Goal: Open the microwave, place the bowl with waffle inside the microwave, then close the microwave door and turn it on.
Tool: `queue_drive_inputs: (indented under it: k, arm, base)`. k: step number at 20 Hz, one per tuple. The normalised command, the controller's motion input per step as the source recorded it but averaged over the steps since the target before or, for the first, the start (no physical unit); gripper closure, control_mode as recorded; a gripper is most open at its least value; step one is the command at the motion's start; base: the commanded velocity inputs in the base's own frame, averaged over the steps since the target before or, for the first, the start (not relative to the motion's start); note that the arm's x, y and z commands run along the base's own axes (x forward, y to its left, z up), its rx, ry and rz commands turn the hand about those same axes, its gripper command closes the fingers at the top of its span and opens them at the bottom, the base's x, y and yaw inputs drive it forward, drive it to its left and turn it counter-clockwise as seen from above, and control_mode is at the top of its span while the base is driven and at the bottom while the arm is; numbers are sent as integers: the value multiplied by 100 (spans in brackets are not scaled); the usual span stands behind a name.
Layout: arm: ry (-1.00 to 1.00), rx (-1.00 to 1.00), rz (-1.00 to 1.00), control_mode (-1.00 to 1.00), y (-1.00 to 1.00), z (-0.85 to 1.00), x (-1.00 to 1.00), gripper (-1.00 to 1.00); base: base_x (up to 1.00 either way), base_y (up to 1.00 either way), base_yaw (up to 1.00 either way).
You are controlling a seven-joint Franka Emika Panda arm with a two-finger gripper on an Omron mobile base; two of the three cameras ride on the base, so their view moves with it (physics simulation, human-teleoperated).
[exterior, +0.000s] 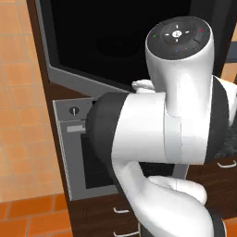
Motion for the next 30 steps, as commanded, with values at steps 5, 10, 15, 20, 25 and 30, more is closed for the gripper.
queue_drive_inputs:
  k: [5,10,15,20,25,30]
  arm:
    - [-35,16,10,-100,-20,2,54,-100]
    - [-27,-3,2,-100,-10,0,61,-100]
    - [-23,-18,3,-100,-9,0,71,-100]
    - [-30,-30,0,-100,1,-4,47,-100]
    - [-7,-24,-1,-100,-9,1,86,-100]
    - [-6,-9,0,-100,-8,5,74,-100]
  base:
    - [0,0,0]
    - [0,0,0]
    - [0,0,0]
    - [0,0,0]
    - [0,0,0]
    - [0,0,0]
